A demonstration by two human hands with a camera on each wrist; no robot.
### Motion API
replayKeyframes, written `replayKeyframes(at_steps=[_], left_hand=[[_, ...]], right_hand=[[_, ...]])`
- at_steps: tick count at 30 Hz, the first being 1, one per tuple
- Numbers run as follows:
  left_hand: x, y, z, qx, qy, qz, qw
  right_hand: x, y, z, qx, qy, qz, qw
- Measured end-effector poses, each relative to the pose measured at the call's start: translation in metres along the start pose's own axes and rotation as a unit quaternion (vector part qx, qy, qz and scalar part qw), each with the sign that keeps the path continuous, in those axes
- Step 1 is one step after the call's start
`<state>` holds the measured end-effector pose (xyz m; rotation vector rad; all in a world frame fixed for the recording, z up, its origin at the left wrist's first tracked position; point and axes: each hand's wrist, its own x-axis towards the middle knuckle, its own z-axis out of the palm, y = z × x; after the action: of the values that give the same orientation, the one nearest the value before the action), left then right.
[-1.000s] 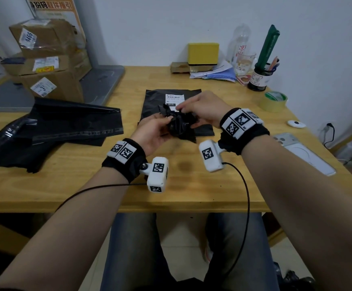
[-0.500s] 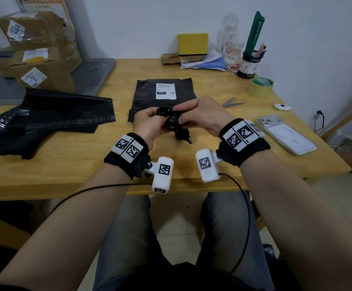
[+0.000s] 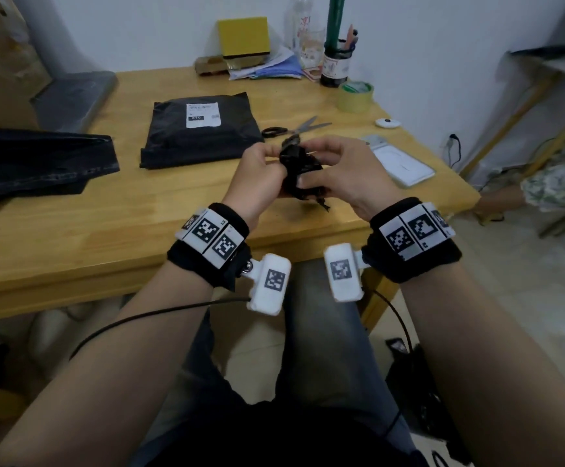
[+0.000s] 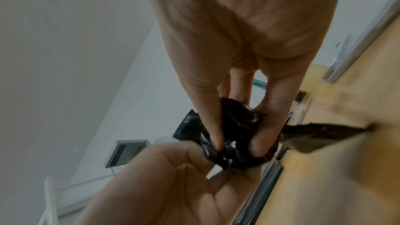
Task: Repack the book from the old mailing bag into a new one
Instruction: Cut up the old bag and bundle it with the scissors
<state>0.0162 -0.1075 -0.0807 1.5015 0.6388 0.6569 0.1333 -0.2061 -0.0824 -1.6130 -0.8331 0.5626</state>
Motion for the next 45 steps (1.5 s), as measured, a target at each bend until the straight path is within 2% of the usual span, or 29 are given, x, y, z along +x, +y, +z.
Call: replayKeyframes(at_steps=[3, 8, 13, 17, 26, 32, 37, 41, 45], left_hand=[[-0.016, 0.005, 0.029, -0.011, -0.041, -0.019, 0.999], [-0.032, 0.001, 0.067, -0.01, -0.077, -0.056, 0.995], [-0.042, -0.016, 0.116, 0.057, -0.103, -0.055, 0.991], [-0.047, -0.043, 0.169, 0.092, -0.169, -0.07, 0.979], [-0.06, -0.136, 0.262, 0.089, -0.256, -0.232, 0.934], [-0.062, -0.2, 0.298, 0.118, -0.27, -0.315, 0.902], [-0.055, -0.235, 0.308, 0.083, -0.261, -0.393, 0.878], [-0.045, -0.258, 0.314, 0.078, -0.244, -0.428, 0.867], [-0.038, -0.273, 0.318, 0.07, -0.223, -0.451, 0.861]], right_hand=[[-0.022, 0.015, -0.02, 0.029, 0.036, -0.004, 0.999], [-0.057, 0.04, -0.057, 0.156, 0.061, 0.018, 0.986], [-0.089, 0.068, -0.103, 0.12, 0.088, 0.059, 0.987], [-0.116, 0.098, -0.146, 0.107, 0.133, 0.102, 0.98], [-0.176, 0.218, -0.197, 0.134, 0.19, 0.226, 0.946], [-0.209, 0.307, -0.206, 0.186, 0.289, 0.336, 0.877], [-0.23, 0.383, -0.213, 0.136, 0.34, 0.448, 0.816], [-0.238, 0.432, -0.211, 0.022, 0.303, 0.524, 0.795], [-0.232, 0.463, -0.203, 0.046, 0.282, 0.582, 0.762]])
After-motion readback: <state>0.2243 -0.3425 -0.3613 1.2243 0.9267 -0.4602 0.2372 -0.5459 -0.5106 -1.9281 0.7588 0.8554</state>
